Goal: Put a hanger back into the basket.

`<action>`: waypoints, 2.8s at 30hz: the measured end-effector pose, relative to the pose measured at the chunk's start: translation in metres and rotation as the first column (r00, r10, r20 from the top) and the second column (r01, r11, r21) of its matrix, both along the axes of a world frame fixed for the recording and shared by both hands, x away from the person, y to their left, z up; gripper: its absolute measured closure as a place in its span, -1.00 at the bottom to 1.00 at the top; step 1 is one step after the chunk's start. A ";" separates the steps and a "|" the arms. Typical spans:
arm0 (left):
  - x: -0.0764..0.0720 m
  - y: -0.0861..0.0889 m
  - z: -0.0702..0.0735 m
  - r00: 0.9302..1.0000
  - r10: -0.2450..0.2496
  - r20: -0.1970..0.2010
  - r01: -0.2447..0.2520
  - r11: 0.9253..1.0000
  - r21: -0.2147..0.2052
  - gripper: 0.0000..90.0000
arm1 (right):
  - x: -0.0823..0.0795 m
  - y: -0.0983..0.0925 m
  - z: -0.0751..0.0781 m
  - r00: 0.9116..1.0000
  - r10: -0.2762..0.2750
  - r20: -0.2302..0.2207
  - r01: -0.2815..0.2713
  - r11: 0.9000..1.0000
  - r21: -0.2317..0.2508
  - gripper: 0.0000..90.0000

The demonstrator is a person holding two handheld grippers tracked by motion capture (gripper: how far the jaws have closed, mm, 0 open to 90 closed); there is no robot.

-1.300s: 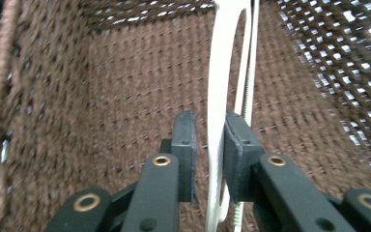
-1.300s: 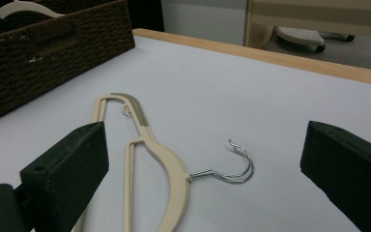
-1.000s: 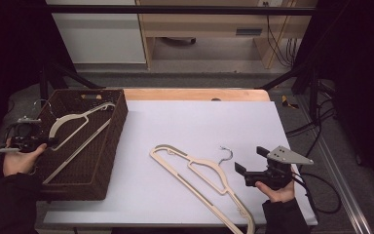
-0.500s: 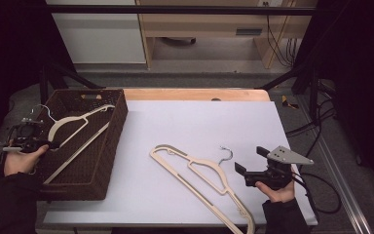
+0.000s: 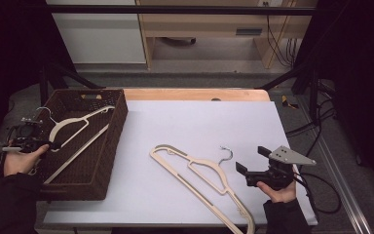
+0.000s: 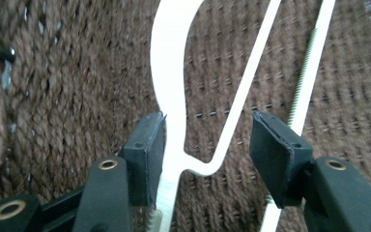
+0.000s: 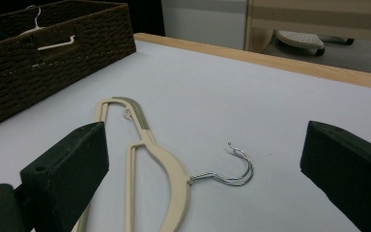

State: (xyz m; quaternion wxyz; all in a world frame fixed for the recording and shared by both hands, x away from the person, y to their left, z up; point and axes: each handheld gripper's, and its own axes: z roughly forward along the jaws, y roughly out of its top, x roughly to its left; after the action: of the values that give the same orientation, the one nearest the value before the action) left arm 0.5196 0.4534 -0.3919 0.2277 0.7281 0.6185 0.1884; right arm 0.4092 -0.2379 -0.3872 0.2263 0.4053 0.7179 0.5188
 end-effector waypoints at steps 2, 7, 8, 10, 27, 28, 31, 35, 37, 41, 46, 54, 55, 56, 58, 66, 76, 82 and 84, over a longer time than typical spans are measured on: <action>-0.002 -0.002 0.006 1.000 -0.011 0.024 0.011 1.000 -0.005 -0.01 | 0.000 -0.001 0.000 1.000 -0.002 0.003 0.002 1.000 0.002 -0.92; -0.013 -0.011 0.026 0.990 -0.038 0.133 0.041 0.999 -0.027 -0.04 | -0.002 -0.002 0.001 1.000 0.003 0.008 -0.003 1.000 0.000 -0.92; -0.015 -0.014 0.031 0.986 -0.053 0.156 0.057 0.998 -0.024 -0.05 | -0.002 -0.002 0.002 1.000 -0.002 0.009 0.002 1.000 0.004 -0.92; -0.021 -0.022 0.038 0.974 -0.074 0.212 0.083 0.996 -0.031 -0.08 | -0.003 -0.003 0.002 1.000 -0.004 0.006 0.004 1.000 0.010 -0.92; -0.069 -0.120 0.084 0.795 -0.247 0.554 0.368 0.922 -0.118 -0.65 | -0.005 -0.002 0.002 1.000 0.004 -0.003 -0.004 1.000 0.023 -0.91; -0.072 -0.127 0.084 0.786 -0.259 0.561 0.383 0.917 -0.113 -0.68 | -0.005 -0.002 0.002 1.000 0.005 -0.004 -0.004 1.000 0.023 -0.91; -0.075 -0.147 0.083 0.770 -0.279 0.574 0.409 0.906 -0.108 -0.76 | -0.006 -0.004 0.001 1.000 0.001 -0.006 -0.001 1.000 0.025 -0.91; -0.076 -0.173 0.078 0.760 -0.308 0.572 0.442 0.890 -0.109 -0.83 | -0.008 -0.008 0.000 1.000 0.000 -0.004 0.000 0.999 0.034 -0.91; -0.077 -0.184 0.075 0.753 -0.322 0.574 0.462 0.879 -0.113 -0.83 | -0.010 -0.009 -0.001 1.000 0.005 -0.002 -0.005 0.999 0.035 -0.92; -0.080 -0.205 0.070 0.735 -0.359 0.575 0.505 0.856 -0.110 -0.84 | -0.012 -0.012 -0.003 1.000 0.012 0.008 -0.013 0.999 0.036 -0.91; -0.081 -0.230 0.065 0.715 -0.400 0.573 0.544 0.834 -0.096 -0.83 | -0.015 -0.014 -0.005 1.000 0.017 0.006 -0.017 0.999 0.038 -0.91; -0.077 -0.267 0.053 0.703 -0.450 0.551 0.598 0.793 -0.115 -0.83 | -0.016 -0.015 -0.009 1.000 0.027 -0.002 -0.027 0.999 0.031 -0.91; -0.076 -0.271 0.052 0.702 -0.454 0.549 0.604 0.788 -0.120 -0.83 | -0.016 -0.014 -0.009 1.000 0.026 -0.003 -0.026 0.999 0.032 -0.91; -0.074 -0.275 0.050 0.702 -0.458 0.546 0.608 0.784 -0.123 -0.83 | -0.017 -0.014 -0.010 1.000 0.030 -0.005 -0.030 0.999 0.030 -0.91; -0.072 -0.284 0.047 0.702 -0.466 0.539 0.614 0.779 -0.126 -0.83 | -0.017 -0.014 -0.011 0.999 0.030 -0.009 -0.030 0.999 0.028 -0.91; -0.063 -0.316 0.034 0.696 -0.500 0.515 0.642 0.755 -0.134 -0.82 | -0.018 -0.014 -0.014 0.999 0.035 -0.007 -0.035 0.999 0.030 -0.92; -0.048 -0.365 0.013 0.696 -0.552 0.460 0.669 0.731 -0.135 -0.79 | -0.020 -0.017 -0.012 0.999 0.037 0.001 -0.037 0.999 0.036 -0.91; -0.038 -0.388 -0.001 0.696 -0.578 0.425 0.678 0.724 -0.125 -0.75 | -0.019 -0.017 -0.012 0.999 0.041 0.001 -0.041 0.999 0.036 -0.91; -0.034 -0.395 -0.007 0.701 -0.584 0.409 0.677 0.726 -0.125 -0.74 | -0.019 -0.016 -0.013 0.999 0.039 0.000 -0.039 0.999 0.037 -0.91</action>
State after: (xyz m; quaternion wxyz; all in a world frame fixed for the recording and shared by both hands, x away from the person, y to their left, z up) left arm 0.4860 0.0582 -0.3987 0.4777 0.8148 0.2988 0.1366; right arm 0.3901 -0.2544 -0.3998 0.2084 0.3955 0.7160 0.5362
